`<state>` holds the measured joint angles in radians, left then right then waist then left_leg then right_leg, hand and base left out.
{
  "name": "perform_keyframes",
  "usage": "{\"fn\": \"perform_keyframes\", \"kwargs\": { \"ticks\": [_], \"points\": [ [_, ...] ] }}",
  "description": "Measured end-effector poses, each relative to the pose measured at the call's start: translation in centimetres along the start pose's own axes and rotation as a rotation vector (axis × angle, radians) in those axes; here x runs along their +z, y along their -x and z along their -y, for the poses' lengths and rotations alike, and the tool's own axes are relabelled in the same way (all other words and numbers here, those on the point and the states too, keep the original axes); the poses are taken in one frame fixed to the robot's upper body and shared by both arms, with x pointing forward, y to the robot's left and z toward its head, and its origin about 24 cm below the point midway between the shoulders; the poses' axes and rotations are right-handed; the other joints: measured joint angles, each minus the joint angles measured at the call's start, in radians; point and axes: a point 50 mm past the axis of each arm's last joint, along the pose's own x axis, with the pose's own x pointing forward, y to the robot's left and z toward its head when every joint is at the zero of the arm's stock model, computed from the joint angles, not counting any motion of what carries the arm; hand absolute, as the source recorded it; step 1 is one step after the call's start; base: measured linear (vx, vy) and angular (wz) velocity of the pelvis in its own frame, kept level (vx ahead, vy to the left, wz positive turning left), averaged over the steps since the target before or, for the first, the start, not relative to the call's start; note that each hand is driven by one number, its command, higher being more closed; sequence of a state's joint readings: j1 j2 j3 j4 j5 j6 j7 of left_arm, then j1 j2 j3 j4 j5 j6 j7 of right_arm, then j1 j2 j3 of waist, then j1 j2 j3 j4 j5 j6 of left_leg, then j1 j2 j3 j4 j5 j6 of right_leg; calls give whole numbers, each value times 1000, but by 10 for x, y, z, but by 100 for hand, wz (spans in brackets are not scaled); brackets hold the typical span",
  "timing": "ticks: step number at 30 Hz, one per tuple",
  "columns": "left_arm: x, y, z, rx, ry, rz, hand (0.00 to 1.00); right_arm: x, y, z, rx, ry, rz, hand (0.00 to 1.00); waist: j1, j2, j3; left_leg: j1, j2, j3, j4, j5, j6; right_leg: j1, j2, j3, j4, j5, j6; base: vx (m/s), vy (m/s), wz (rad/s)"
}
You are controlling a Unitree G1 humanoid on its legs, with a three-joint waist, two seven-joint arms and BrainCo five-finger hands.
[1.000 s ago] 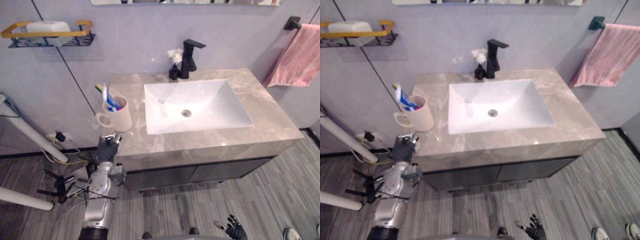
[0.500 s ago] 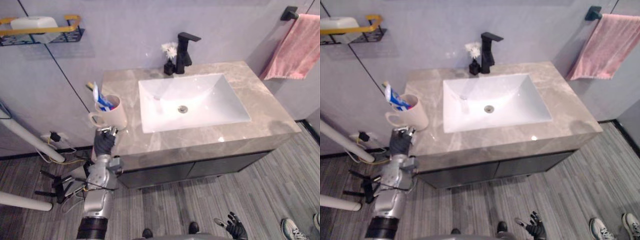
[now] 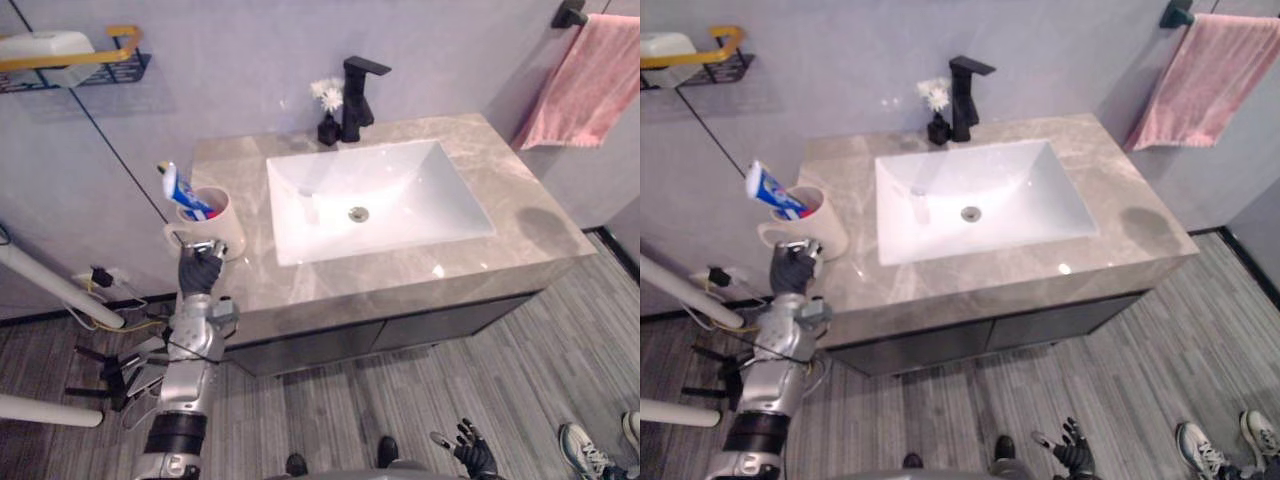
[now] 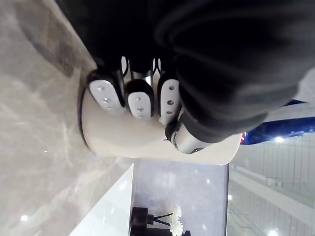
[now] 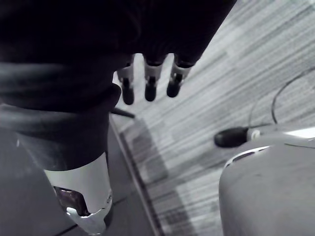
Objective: Organize washtable
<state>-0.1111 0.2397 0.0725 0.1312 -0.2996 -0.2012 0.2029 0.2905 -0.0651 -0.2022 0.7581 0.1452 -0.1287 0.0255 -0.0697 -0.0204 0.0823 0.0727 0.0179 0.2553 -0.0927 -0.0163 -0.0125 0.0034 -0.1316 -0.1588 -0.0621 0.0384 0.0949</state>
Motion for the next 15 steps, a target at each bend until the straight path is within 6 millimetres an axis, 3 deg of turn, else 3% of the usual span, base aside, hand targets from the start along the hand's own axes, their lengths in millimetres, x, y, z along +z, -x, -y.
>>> {"fn": "perform_keyframes", "kwargs": {
  "ticks": [15],
  "points": [
    [2, -16, 1, 1, -2, 3, 100, 11, -2, -1, 1, -4, 45, 0, -2, -5, 15, -13, 2, 20, 0, -1, -1, -27, 4, 24, 7, 4, -3, -34, -31, -5]
  ]
}}
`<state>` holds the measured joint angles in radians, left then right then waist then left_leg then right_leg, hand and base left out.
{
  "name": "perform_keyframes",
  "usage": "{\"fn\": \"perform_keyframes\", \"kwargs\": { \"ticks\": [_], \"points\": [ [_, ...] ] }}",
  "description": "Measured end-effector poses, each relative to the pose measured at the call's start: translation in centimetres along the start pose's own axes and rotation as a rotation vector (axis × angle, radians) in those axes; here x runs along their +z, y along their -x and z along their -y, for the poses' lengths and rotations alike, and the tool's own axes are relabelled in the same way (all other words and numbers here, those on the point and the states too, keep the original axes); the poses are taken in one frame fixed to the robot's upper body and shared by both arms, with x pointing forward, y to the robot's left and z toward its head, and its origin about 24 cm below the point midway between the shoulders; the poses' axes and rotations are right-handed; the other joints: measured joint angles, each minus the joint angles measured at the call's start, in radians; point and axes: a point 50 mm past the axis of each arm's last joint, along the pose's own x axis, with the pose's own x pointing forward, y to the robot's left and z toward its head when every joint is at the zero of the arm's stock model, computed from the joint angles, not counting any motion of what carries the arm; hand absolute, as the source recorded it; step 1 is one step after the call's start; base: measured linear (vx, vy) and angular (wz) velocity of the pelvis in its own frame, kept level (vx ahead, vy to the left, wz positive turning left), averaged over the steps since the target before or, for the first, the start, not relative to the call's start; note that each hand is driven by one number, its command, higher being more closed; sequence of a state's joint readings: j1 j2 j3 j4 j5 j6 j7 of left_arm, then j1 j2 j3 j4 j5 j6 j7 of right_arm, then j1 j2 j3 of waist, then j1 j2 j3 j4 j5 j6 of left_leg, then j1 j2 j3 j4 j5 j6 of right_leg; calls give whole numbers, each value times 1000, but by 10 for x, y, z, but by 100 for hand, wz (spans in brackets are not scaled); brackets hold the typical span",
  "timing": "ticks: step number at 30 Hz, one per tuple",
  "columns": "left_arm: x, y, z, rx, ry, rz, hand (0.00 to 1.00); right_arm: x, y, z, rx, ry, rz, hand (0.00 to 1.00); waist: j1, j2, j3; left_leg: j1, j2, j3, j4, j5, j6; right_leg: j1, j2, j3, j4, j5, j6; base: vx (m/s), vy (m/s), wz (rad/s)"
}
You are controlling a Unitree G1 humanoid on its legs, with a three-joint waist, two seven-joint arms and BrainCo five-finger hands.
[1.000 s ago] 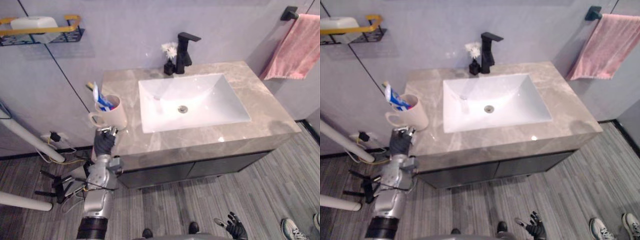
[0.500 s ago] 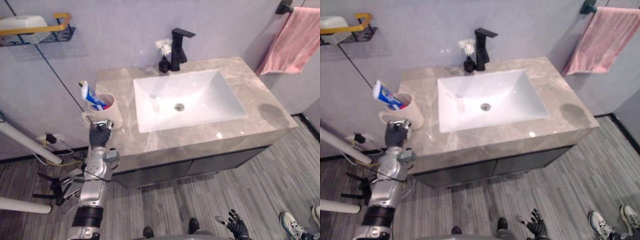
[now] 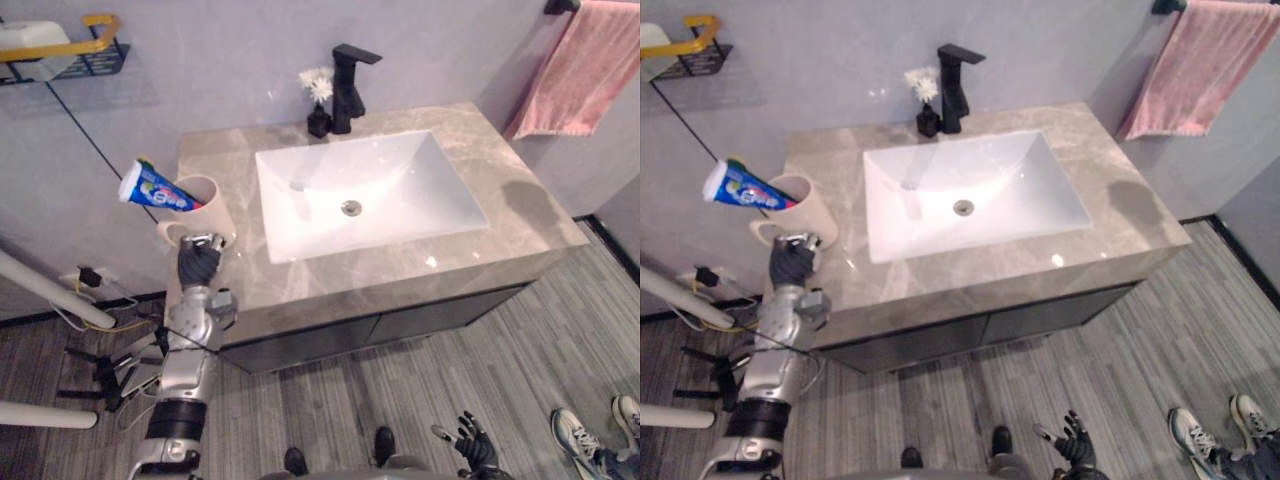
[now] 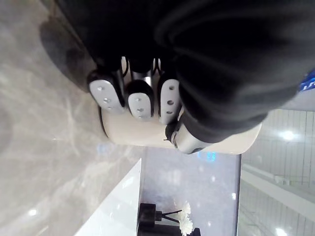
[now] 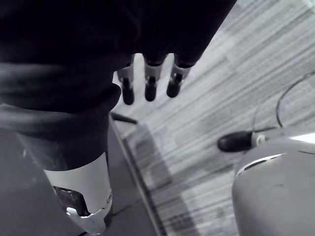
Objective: Organize washtable
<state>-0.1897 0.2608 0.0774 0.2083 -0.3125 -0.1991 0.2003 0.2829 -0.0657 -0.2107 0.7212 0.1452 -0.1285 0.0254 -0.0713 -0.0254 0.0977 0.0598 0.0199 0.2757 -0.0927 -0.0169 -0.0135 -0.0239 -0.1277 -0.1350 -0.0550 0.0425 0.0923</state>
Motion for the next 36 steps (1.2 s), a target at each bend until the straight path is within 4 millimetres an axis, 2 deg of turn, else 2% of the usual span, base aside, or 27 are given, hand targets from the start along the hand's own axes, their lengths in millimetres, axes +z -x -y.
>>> {"fn": "perform_keyframes", "kwargs": {
  "ticks": [3, 18, 31, 36],
  "points": [
    [2, -6, 1, -2, -6, 5, 100, 0, 0, 0, 0, 0, 0, 0, 1, 0, 11, -5, 0, 0, 0, 0, 0, -5, 0, 0, 0, 0, 0, -41, -40, 0],
    [18, -34, -22, 13, -134, 25, 100, 1, 0, 2, -8, -2, 3, 0, -4, 7, 26, -35, -1, 0, 0, 1, 0, -38, 0, 1, 4, 2, -1, -33, -37, 0],
    [25, -46, -24, 23, -160, 34, 100, 2, -1, 3, -8, -2, 5, 0, -16, 10, 31, -47, -2, 1, 4, 1, -1, -49, -4, 0, 10, 2, -2, -30, -32, 0],
    [32, -54, -25, 25, -178, 49, 100, 2, 0, 3, -10, -1, 6, 0, -22, 10, 52, -54, -3, 16, 8, 1, -1, -69, -6, 12, 25, 2, -2, -87, -32, -6]
  ]
}}
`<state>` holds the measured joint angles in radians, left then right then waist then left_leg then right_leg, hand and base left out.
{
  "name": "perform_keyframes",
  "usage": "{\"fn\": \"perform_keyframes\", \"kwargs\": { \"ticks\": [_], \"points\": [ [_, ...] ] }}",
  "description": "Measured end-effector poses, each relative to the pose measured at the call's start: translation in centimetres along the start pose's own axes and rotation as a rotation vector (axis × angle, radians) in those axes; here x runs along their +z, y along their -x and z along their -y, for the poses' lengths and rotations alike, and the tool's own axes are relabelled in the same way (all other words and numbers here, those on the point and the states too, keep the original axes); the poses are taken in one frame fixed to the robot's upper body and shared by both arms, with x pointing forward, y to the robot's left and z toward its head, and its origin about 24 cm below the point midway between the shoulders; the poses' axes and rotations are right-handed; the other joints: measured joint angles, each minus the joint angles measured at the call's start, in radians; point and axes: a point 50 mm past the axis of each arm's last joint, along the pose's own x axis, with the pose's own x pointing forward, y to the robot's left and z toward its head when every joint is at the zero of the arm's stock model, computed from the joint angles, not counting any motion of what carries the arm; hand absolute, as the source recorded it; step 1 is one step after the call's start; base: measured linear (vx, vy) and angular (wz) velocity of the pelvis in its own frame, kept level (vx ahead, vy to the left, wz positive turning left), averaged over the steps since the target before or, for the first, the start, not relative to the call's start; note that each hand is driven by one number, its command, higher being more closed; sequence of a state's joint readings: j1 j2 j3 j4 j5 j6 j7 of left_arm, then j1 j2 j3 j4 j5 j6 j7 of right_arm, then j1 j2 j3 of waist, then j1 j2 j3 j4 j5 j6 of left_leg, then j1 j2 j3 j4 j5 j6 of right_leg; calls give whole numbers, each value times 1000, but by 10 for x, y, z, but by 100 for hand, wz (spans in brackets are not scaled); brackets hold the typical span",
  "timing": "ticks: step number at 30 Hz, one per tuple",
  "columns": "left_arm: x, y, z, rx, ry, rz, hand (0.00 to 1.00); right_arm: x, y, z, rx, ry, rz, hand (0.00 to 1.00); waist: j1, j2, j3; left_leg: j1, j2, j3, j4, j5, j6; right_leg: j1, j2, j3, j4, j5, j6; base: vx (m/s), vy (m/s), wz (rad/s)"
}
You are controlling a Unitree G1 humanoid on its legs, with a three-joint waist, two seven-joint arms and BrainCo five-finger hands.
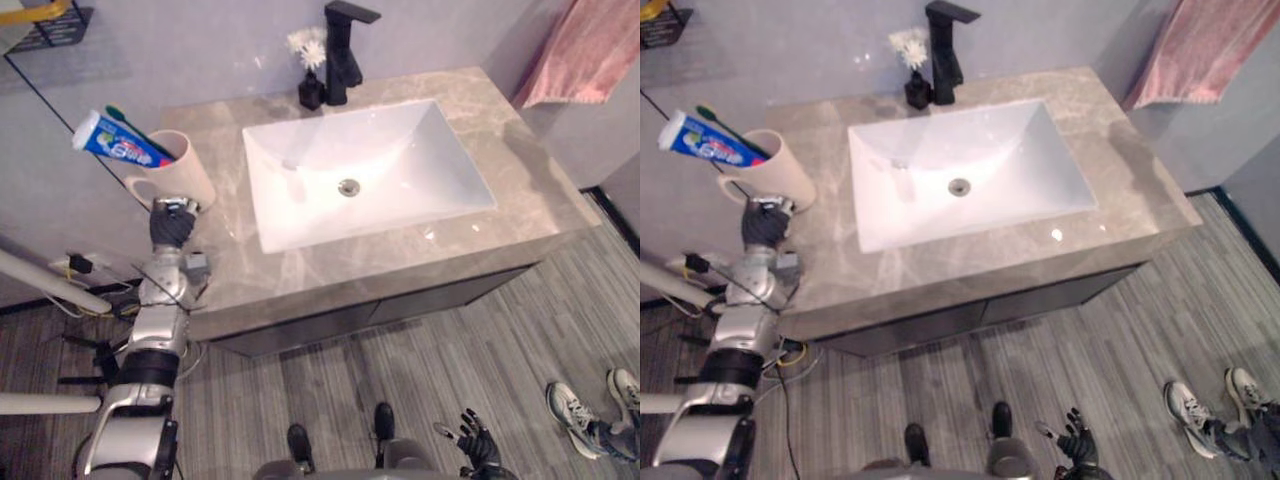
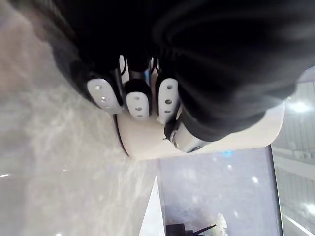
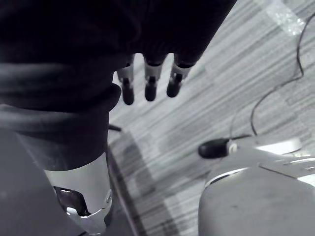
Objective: Organize washtable
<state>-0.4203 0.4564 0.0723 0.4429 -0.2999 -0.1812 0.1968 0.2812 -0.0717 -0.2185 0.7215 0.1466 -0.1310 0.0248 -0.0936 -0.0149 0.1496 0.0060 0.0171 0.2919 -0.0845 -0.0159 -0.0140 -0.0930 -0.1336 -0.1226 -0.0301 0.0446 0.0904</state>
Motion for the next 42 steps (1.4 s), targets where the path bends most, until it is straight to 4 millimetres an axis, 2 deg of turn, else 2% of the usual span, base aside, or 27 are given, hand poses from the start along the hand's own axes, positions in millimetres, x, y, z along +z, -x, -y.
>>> {"fn": "perform_keyframes", "kwargs": {
  "ticks": [7, 12, 21, 25, 29, 32, 42],
  "points": [
    [10, -15, 1, 1, -17, 17, 100, 0, 0, 0, 0, 0, 4, 0, -2, 2, 7, -11, 1, 8, 0, 0, 0, -16, 3, 13, 1, 2, -2, -19, -32, -6],
    [25, -27, 6, -11, -22, 56, 100, 3, -1, 0, 0, 0, 17, 0, -4, 1, 35, -13, 1, 13, 1, 0, 0, -20, 5, 14, 0, 9, -13, -28, -23, -3],
    [47, -46, 0, 13, -48, 96, 100, 6, -2, 0, -1, -8, 31, 0, -10, 1, 55, -74, 3, 16, 31, 0, 1, -70, -2, 18, 1, 28, -27, -63, -26, -2],
    [70, -58, -3, 28, -48, 155, 100, 12, -3, -1, 1, -21, 57, 0, -10, -9, 83, -119, 2, 14, 52, 0, 2, -107, -6, 40, -1, 47, -20, -68, -14, -3],
    [82, -63, -8, 41, -58, 185, 100, 19, -5, -3, 4, -37, 81, 0, -31, -14, 87, -147, 3, 12, 63, 0, 2, -125, -6, 45, -10, 65, -25, -41, -5, 0],
    [83, -63, -9, 43, -59, 186, 100, 21, -6, -5, 8, -39, 86, 0, -39, -17, 88, -149, 2, 14, 66, 0, 3, -128, -7, 53, -10, 70, -27, -5, 2, -1],
    [80, -65, -9, 48, -62, 169, 100, 19, -10, -4, -1, -51, 66, 0, -35, -15, 90, -147, -3, 6, 75, 9, 12, -118, -5, 18, -9, 75, -37, -31, -2, 4]
  ]
}}
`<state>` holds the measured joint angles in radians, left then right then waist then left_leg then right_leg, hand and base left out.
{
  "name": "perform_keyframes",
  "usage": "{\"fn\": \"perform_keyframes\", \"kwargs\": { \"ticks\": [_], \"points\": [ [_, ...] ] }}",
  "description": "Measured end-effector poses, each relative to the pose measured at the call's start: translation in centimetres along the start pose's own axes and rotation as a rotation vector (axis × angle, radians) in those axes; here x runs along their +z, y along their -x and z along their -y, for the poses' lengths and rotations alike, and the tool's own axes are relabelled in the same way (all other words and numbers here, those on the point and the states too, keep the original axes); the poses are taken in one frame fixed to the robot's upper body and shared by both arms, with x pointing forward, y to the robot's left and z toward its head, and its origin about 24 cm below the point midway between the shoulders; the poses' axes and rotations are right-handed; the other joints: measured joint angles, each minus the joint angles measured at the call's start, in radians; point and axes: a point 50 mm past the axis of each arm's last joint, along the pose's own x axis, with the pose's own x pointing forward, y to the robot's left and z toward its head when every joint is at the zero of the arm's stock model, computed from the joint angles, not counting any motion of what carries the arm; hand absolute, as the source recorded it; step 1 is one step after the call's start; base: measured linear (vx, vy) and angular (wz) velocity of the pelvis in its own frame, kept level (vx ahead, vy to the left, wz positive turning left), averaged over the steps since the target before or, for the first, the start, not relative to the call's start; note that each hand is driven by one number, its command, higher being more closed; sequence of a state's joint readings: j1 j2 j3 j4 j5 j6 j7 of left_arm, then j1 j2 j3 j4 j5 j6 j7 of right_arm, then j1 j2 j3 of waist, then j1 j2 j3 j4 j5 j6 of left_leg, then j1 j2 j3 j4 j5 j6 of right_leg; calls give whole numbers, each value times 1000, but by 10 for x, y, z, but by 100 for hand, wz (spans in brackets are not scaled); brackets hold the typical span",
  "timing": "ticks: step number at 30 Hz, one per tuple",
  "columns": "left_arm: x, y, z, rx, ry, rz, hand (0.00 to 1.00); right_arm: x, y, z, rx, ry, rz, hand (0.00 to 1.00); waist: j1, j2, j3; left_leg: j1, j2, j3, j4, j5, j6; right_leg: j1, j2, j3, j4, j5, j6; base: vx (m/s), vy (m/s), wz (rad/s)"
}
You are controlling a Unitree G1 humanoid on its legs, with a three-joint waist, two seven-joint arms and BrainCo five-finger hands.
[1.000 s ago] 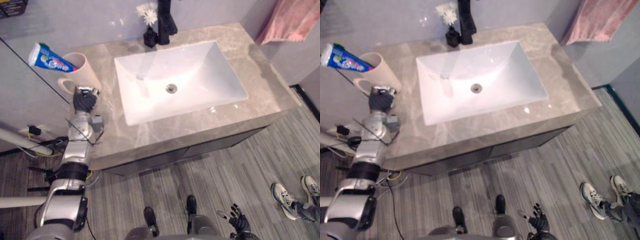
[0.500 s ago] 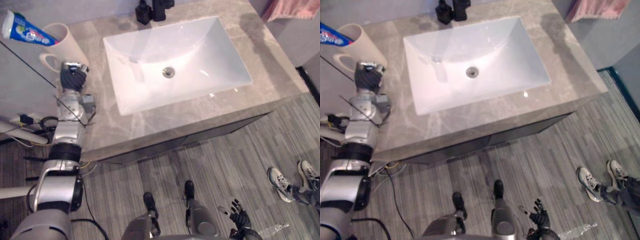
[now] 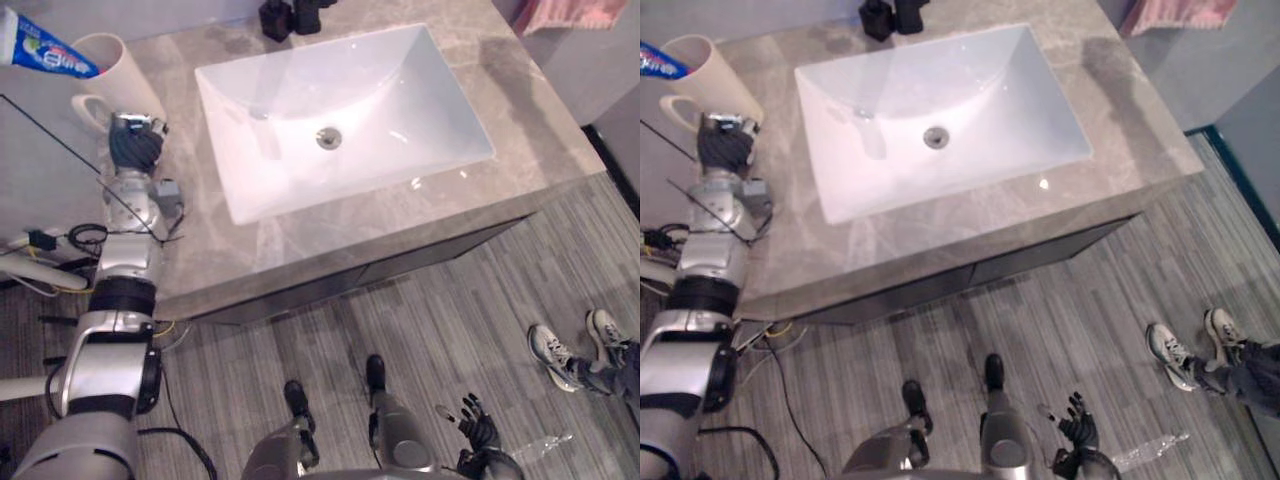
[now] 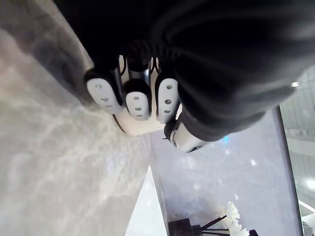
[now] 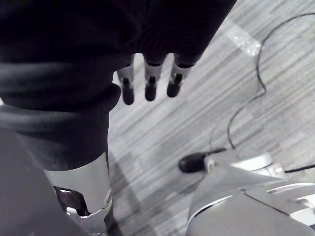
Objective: Organize washtable
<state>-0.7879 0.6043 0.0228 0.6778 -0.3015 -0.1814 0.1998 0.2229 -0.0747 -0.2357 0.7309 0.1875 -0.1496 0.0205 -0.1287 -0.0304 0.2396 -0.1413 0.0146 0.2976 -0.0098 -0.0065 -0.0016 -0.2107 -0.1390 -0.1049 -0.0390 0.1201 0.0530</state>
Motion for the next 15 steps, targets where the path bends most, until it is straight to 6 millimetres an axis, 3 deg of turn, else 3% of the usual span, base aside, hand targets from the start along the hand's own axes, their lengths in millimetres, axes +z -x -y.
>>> {"fn": "perform_keyframes", "kwargs": {
  "ticks": [7, 12, 15],
  "points": [
    [7, 14, 30, -89, 56, 58, 100, -1, 0, 1, -1, 1, -3, 0, 2, 3, 2, 54, -8, -32, -55, 39, -2, 47, 4, -35, 2, -12, -15, -18, -1, 13],
    [19, 50, 75, -230, 214, 144, 100, -1, 0, 0, 7, 7, -5, 0, 6, 20, -4, 98, -15, -62, -83, 56, -1, 91, -1, -66, 8, -30, -16, -2, 7, 17],
    [24, 68, 88, -288, 270, 181, 100, -5, 1, -1, 13, 13, -19, 0, 6, 33, -13, 113, -14, -80, -83, 56, -1, 115, -1, -86, 10, -35, -14, 5, -3, 17]
  ]
}}
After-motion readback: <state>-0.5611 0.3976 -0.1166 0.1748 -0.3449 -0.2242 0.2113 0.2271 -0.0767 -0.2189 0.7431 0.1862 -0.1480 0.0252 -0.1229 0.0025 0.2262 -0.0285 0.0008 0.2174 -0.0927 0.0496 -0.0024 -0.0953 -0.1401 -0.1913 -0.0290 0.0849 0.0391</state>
